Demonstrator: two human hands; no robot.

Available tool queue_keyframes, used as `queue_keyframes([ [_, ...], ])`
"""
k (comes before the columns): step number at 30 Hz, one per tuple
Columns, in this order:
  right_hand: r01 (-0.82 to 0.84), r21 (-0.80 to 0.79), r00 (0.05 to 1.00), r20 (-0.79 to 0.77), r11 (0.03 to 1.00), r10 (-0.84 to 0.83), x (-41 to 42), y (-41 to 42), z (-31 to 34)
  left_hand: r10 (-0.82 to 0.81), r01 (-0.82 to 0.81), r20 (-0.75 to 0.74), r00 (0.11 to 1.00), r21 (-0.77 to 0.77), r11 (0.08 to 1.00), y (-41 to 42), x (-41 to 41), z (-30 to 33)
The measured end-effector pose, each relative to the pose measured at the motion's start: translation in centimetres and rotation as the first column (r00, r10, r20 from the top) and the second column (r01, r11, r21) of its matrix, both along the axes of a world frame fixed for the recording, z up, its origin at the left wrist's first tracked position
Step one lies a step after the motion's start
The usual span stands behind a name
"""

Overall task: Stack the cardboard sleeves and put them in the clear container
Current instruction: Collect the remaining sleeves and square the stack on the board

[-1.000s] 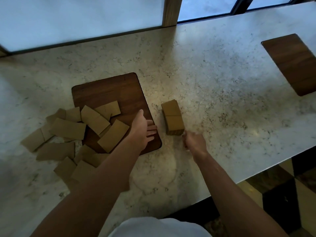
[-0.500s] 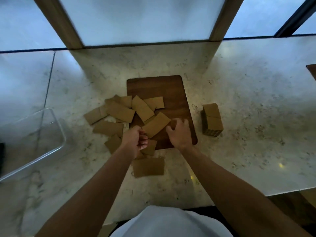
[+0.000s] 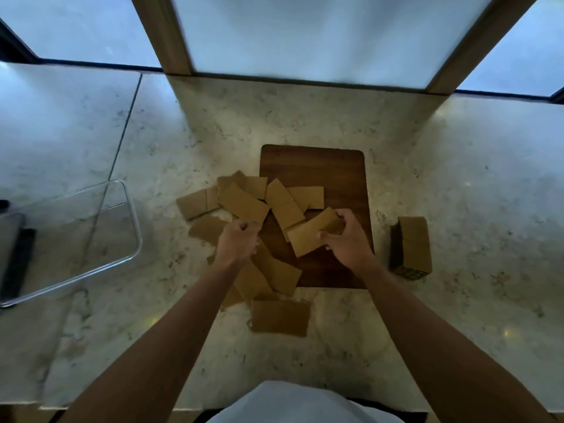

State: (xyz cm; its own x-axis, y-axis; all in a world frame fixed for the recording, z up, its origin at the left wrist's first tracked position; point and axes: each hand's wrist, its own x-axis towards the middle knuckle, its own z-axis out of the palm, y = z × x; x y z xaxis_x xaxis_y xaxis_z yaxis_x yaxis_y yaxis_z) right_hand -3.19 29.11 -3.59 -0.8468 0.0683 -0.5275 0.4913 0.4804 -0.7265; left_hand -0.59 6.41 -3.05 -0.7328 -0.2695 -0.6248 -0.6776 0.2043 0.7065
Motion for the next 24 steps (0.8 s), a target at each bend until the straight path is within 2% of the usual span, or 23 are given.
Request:
queue_keyframes([
  [1, -0.095, -0.049, 0.995, 0.014, 0.994, 0.096, -0.4, 0.0, 0.6, -0.134, 0.134, -0.005, 0.991, 0.058, 0.989, 0.3, -0.5, 0.2],
  [3, -0.279, -0.193, 0.956, 0.038, 0.941, 0.291, -1.0, -0.6, 1.7, -0.371, 0.343, 0.031, 0.928, 0.321, 0.883, 0.6, -1.2, 0.8],
  [5, -0.393, -0.317, 0.904, 0.038, 0.863, 0.426, -1.8, -1.9, 1.8, -0.402, 0.276, 0.065, 0.913, 0.629, 0.727, 0.3, -1.6, 0.8],
  [7, -0.400, -0.261, 0.911, -0.003, 0.879, 0.413, -2.2, -3.5, 1.4, -0.283, 0.099, 0.117, 0.952, 0.758, 0.645, 0.1, -1.3, 0.6],
  [9, -0.257, 0.110, 0.948, -0.163, 0.960, 0.273, -3.7, -5.0, -0.4, -0.113, -0.051, 0.158, 0.981, 0.772, 0.634, -0.6, -1.4, -0.3],
  [10, -0.169, 0.282, 0.944, -0.230, 0.944, 0.238, -4.2, -5.3, -1.3, -0.052, -0.102, 0.172, 0.984, 0.771, 0.629, -0.8, -1.2, -0.4],
  [11, -0.148, 0.394, 0.937, -0.237, 0.907, 0.256, -4.6, -5.7, -2.0, 0.005, -0.148, 0.185, 0.983, 0.768, 0.624, -1.3, -1.2, -0.5],
  [14, -0.320, 0.590, 0.885, -0.093, 0.741, 0.456, -5.5, -7.1, -4.0, 0.159, -0.252, 0.196, 0.968, 0.725, 0.641, -3.0, -1.7, -1.2],
  [15, -0.311, 0.613, 0.883, -0.097, 0.727, 0.459, -5.6, -7.2, -4.1, 0.191, -0.266, 0.185, 0.964, 0.705, 0.658, -3.3, -1.9, -1.3],
  [18, -0.101, 0.515, 0.928, -0.259, 0.851, 0.267, -6.2, -7.0, -3.7, 0.228, -0.254, 0.124, 0.966, 0.632, 0.732, -4.0, -2.6, -0.8],
  [20, 0.119, 0.336, 0.958, -0.286, 0.934, -0.020, -6.5, -6.1, -2.7, 0.190, -0.187, 0.049, 0.980, 0.529, 0.828, -3.6, -3.2, -0.5],
  [22, 0.263, 0.151, 0.958, -0.158, 0.953, -0.240, -6.2, -5.8, -1.4, 0.121, -0.099, -0.029, 0.992, 0.408, 0.908, -3.0, -3.8, -0.5],
  [24, 0.245, -0.094, 0.969, 0.057, 0.965, -0.240, -5.3, -6.3, -0.4, 0.024, 0.002, -0.071, 0.997, 0.348, 0.937, -1.9, -4.4, -0.6],
])
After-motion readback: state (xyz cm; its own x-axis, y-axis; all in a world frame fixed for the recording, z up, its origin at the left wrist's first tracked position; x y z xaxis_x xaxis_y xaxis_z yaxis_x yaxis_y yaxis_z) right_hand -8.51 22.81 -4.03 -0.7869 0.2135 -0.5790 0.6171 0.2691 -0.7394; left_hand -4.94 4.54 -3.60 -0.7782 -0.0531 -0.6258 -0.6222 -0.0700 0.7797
